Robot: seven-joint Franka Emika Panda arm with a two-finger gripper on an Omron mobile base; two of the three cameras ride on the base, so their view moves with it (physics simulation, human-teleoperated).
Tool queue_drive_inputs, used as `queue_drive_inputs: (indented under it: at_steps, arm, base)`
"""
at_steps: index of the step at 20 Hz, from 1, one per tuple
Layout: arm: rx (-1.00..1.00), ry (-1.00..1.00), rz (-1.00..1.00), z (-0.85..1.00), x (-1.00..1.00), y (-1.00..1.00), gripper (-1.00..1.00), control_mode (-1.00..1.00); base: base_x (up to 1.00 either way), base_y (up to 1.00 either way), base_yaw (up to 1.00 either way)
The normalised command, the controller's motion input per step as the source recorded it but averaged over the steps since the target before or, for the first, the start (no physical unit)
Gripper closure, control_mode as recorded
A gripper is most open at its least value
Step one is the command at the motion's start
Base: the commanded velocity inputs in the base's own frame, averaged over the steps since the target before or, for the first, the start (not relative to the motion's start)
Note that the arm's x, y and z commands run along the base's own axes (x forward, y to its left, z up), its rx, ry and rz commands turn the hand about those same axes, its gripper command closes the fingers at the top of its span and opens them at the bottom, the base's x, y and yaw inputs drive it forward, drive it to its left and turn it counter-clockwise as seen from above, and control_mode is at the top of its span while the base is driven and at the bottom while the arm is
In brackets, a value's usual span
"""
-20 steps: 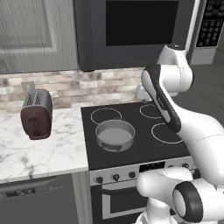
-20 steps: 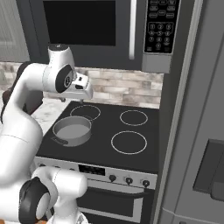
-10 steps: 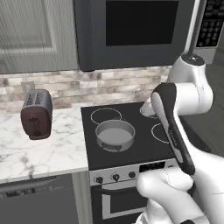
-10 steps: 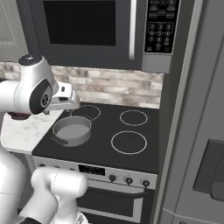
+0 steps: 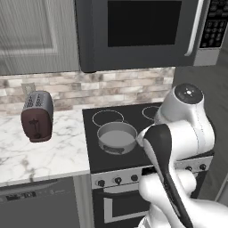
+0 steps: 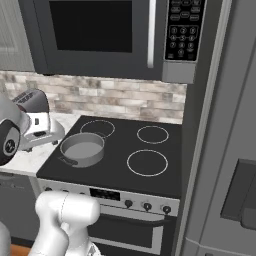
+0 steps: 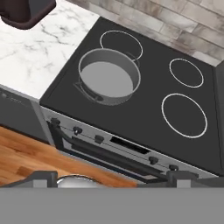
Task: Turn off the front left burner of the stove.
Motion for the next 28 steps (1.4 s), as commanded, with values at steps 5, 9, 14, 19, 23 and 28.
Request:
queue_drive_inputs:
  at_steps: [5,9,14,19,23,28]
  arm:
    - [-0.08,0.0,0.03,-0.08,-0.31,0.32,-1.0,-1.0]
    - [-0.1,0.0,0.04,-0.24,-0.25,0.46,-1.0,-1.0]
    - [-0.16,-0.08,0.04,-0.42,-0.12,0.67,-1.0,-1.0]
    - [-0.15,-0.15,0.01,-0.63,-0.05,0.64,-1.0,-1.0]
    - [-0.08,-0.14,0.0,-0.59,0.0,0.4,-1.0,-1.0]
    - [-0.06,-0.16,0.0,-0.75,0.15,0.09,-1.0,-1.0]
  base:
    - [0.0,0.0,0.0]
    - [0.0,0.0,0.0]
    - [0.0,0.0,0.0]
    - [0.0,0.0,0.0]
    - [0.0,0.0,0.0]
    - [0.0,0.0,0.0]
